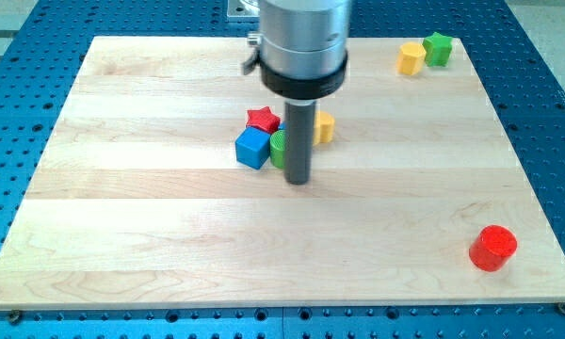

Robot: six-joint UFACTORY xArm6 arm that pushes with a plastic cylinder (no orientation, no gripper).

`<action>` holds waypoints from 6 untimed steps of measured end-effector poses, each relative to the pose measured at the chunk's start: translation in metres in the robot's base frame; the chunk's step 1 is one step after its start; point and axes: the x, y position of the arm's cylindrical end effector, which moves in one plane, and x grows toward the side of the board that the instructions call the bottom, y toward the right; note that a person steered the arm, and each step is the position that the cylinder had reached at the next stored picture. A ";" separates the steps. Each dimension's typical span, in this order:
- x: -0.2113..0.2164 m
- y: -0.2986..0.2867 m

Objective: Place the red circle into the yellow heart

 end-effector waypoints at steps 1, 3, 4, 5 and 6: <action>-0.005 0.095; 0.041 0.291; 0.104 0.304; 0.133 0.232; 0.118 0.143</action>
